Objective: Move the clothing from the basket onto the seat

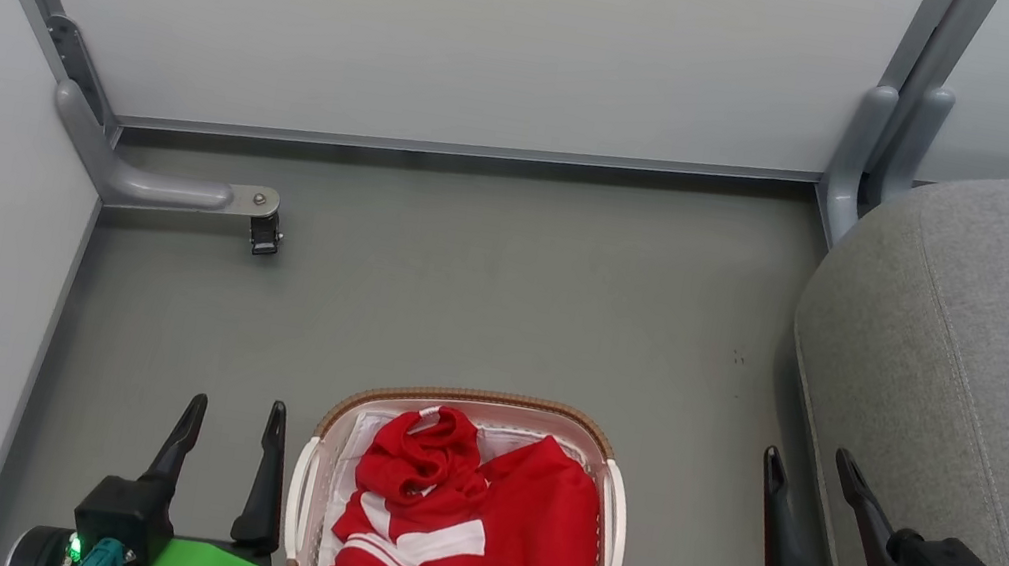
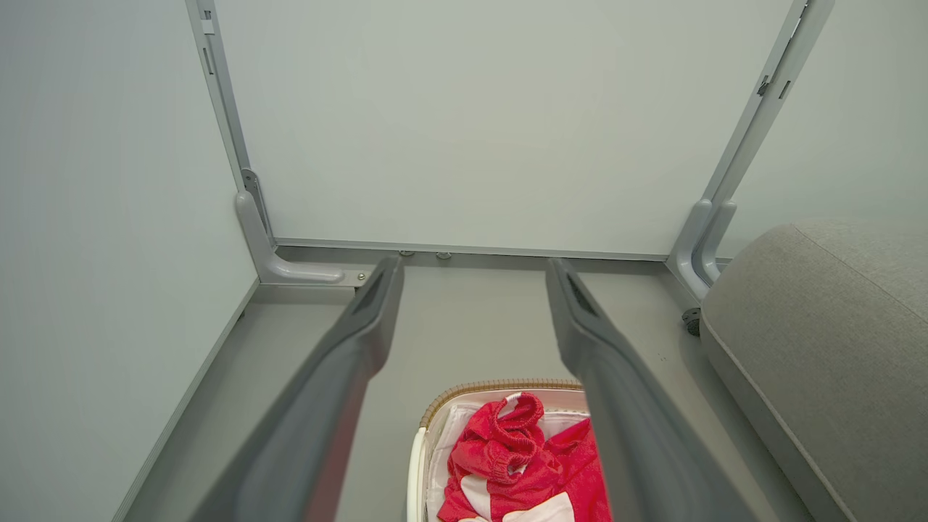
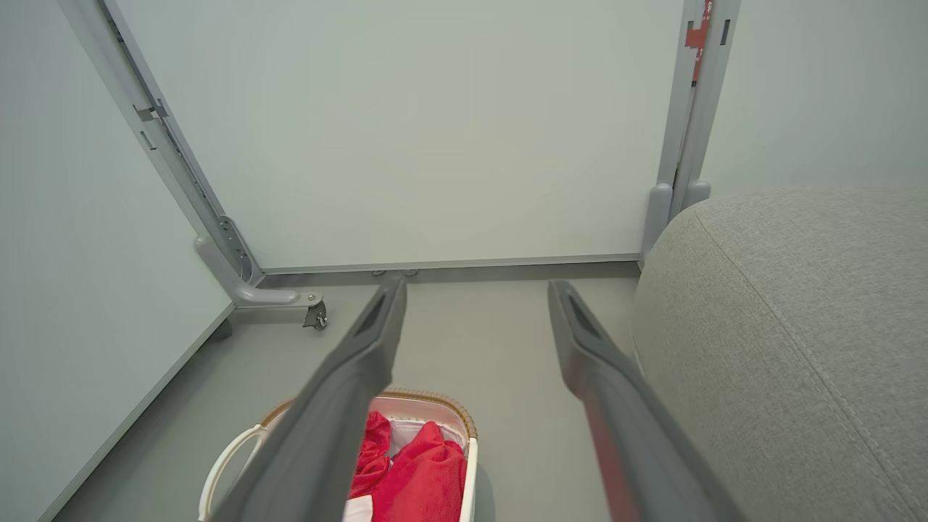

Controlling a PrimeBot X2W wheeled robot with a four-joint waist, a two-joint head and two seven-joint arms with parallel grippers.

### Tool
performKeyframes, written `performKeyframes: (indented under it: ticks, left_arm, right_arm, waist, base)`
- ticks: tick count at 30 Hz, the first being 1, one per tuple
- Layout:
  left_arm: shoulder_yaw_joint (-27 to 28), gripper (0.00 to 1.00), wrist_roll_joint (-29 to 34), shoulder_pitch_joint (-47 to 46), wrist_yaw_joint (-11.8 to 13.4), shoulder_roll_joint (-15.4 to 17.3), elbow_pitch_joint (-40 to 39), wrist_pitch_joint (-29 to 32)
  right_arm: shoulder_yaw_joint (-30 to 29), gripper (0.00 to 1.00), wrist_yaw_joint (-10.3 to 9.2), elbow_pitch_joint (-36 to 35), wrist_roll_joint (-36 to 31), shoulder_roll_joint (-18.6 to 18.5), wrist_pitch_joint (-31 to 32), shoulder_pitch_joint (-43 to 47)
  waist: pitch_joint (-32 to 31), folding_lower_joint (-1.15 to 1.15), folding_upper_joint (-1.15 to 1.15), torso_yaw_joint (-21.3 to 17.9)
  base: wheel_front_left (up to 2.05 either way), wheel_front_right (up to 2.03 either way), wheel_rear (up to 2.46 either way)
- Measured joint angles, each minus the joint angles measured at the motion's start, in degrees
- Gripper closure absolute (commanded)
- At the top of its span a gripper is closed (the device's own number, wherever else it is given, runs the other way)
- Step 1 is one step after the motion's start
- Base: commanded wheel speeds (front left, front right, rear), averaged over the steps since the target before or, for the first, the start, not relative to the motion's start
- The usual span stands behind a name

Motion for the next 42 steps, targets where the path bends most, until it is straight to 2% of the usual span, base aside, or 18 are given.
performKeyframes:
  ticks: [27, 36, 42]
  left_arm:
    - [-0.5, 0.0, 2.2, -0.3, -0.6, 0.0, 1.7, -0.5]
    - [-3.0, 0.0, 4.3, -8.5, -2.3, 0.1, 4.3, -0.5]
    - [-6.1, 0.0, 7.2, -17.7, -3.2, 0.0, 11.3, -0.5]
  right_arm:
    - [0.1, 0.0, 0.01, -0.3, -1.6, 0.0, -0.3, 0.0]
    - [-0.9, 0.0, 0.01, -2.4, -1.7, 0.0, -0.3, -3.1]
    - [-1.7, 0.0, 0.01, -4.6, -2.0, -0.1, -0.3, -8.6]
  waist:
    - [0.7, 0.0, 0.0, -0.2]
    - [5.4, 0.0, 0.0, -0.8]
    - [11.6, 0.0, 0.0, -1.7]
  base:
    - [0.0, 0.0, 0.0]
    - [0.0, 0.0, 0.0]
    - [0.0, 0.0, 0.0]
